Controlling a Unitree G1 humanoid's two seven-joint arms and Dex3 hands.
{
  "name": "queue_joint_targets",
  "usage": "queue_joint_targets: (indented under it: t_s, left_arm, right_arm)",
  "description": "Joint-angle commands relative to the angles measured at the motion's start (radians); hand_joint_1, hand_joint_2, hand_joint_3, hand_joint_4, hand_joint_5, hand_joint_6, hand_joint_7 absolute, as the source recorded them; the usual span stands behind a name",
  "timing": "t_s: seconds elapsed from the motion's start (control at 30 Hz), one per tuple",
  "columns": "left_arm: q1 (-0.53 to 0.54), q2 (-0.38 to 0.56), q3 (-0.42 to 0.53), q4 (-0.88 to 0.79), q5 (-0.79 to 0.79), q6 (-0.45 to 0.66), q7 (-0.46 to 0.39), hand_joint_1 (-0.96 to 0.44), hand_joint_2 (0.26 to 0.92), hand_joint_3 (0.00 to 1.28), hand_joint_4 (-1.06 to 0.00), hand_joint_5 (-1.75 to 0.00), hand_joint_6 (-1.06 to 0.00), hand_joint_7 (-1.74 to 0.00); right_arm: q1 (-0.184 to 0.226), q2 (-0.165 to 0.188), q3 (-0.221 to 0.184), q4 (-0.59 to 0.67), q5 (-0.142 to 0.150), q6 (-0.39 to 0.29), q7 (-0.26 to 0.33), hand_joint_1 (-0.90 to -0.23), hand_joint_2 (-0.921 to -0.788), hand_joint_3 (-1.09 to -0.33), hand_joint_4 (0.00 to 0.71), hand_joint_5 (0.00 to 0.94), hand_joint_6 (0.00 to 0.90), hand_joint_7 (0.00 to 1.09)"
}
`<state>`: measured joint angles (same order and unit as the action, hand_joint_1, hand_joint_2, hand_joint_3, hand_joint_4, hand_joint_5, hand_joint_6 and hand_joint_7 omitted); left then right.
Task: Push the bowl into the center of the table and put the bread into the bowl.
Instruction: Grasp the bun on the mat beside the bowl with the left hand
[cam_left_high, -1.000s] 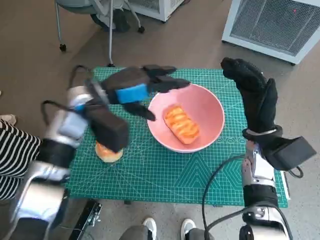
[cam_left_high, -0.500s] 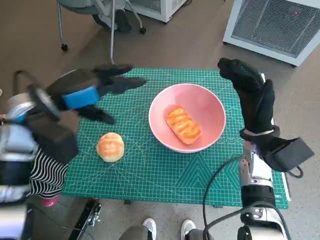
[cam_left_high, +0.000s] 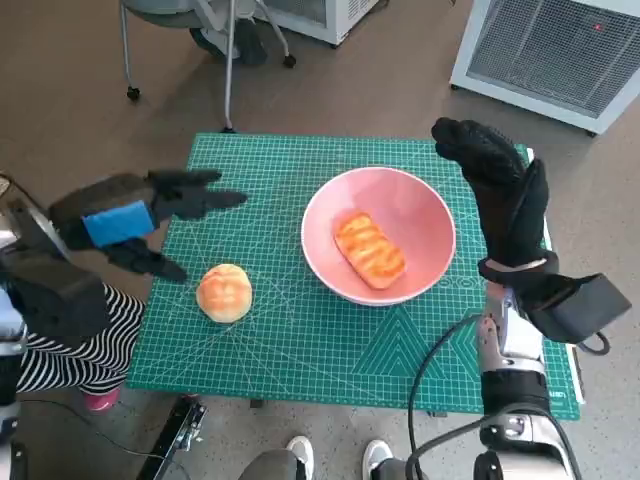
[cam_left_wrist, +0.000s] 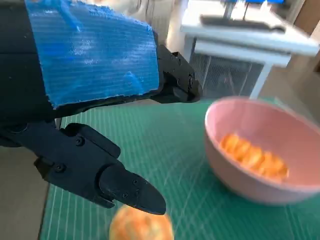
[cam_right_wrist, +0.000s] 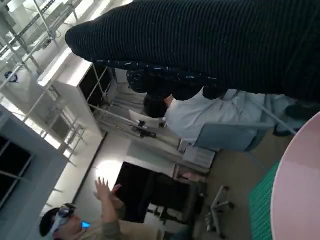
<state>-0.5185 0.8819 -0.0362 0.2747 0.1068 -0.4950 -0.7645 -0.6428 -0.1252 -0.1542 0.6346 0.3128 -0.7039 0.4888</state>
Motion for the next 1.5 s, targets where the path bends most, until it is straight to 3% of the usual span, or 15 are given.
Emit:
queue_joint_targets:
  t_s: [0.03,0.4,0.97,1.3,1.5]
  left_arm:
    - [0.039,0.016,-0.001,-0.019,-0.006,0.006,-0.024,-0.48,0.789,0.00,-0.23,-0.01,-0.37,-0.03]
    - [0.060,-0.018,-0.060,0.023,0.036,0.019,-0.046,-0.46,0.781,0.00,-0.23,0.00,-0.37,-0.02]
    - [0.021,-0.128,-0.141,0.200,0.156,-0.073,0.076,-0.33,0.748,0.00,-0.24,-0.01,-0.38,-0.01]
    - [-0.015,-0.170,-0.186,0.297,0.222,-0.080,0.134,-0.13,0.736,0.00,-0.34,-0.03,-0.45,-0.04]
    - [-0.027,-0.169,-0.212,0.307,0.285,-0.074,0.171,-0.05,0.757,0.01,-0.48,-0.05,-0.56,-0.07]
  right_arm:
    - [0.013,0.002,-0.005,0.013,0.010,0.026,0.016,-0.709,-0.921,-0.705,0.163,0.000,0.032,0.44]
    - [0.012,0.003,-0.010,0.011,0.011,0.032,0.025,-0.705,-0.921,-0.706,0.162,0.001,0.032,0.44]
    - [0.019,0.002,-0.014,0.002,0.009,0.045,0.025,-0.707,-0.921,-0.706,0.161,0.001,0.037,0.45]
    - [0.029,-0.003,-0.015,-0.016,0.004,0.051,0.022,-0.707,-0.921,-0.705,0.162,0.001,0.037,0.46]
    - [0.035,-0.006,-0.016,-0.023,-0.001,0.053,0.019,-0.710,-0.921,-0.703,0.158,0.000,0.037,0.46]
